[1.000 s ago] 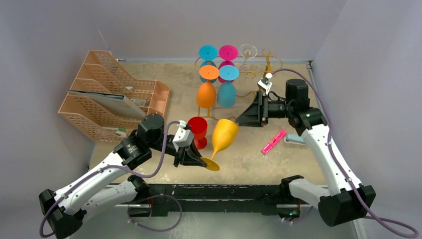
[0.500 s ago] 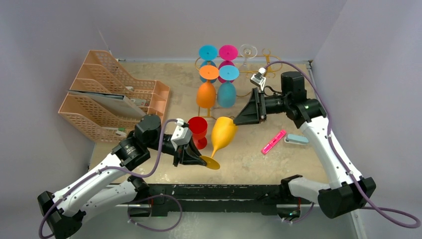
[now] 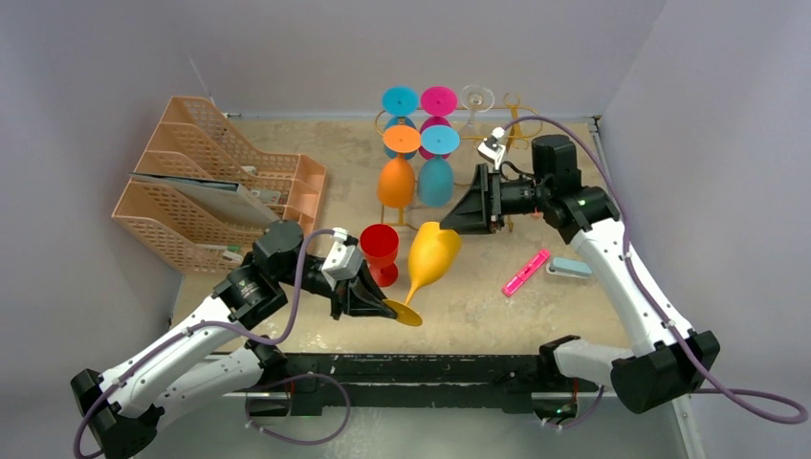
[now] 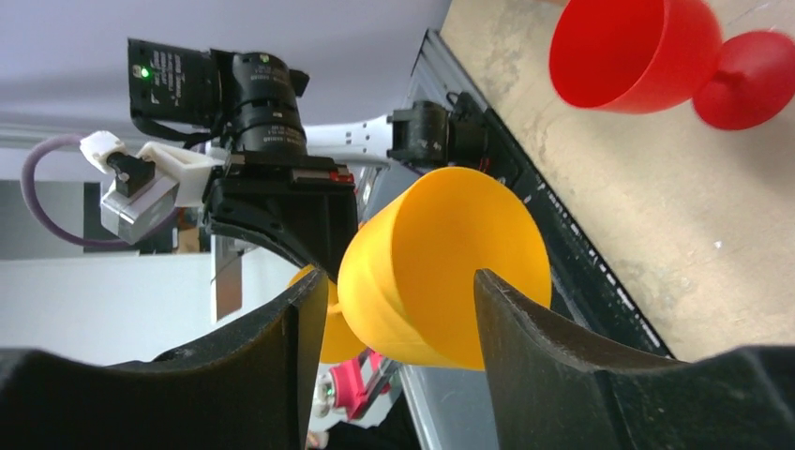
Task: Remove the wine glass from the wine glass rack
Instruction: Place the wine glass at the center of the board.
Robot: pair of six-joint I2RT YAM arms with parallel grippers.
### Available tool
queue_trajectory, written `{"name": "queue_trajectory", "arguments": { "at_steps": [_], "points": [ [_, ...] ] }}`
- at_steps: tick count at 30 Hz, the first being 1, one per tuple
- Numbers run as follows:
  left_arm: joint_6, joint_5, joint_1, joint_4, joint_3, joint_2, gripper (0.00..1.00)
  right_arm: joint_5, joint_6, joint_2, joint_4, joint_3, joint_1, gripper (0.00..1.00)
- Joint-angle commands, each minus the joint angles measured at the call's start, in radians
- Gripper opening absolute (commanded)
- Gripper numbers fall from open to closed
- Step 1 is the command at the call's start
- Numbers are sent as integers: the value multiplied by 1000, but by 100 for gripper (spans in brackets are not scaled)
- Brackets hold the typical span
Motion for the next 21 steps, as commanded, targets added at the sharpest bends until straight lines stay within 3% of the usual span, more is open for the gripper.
{"name": "queue_trajectory", "arguments": {
  "at_steps": [1, 10, 12, 17, 21],
  "points": [
    [26, 30, -6, 54, 30, -9, 0, -96, -26, 13, 0, 18, 50, 59],
    [84, 33, -5, -11, 40, 2, 0, -191, 79, -16, 175, -37, 89, 41],
    [106, 30, -5, -33, 44, -3, 0, -203, 80, -16, 174, -38, 89, 40],
    [155, 14, -5, -94, 48, -14, 0, -238, 68, -28, 141, -33, 89, 53],
    [193, -2, -5, -149, 46, -20, 0, -252, 69, -42, 148, -18, 90, 45]
  ]
}}
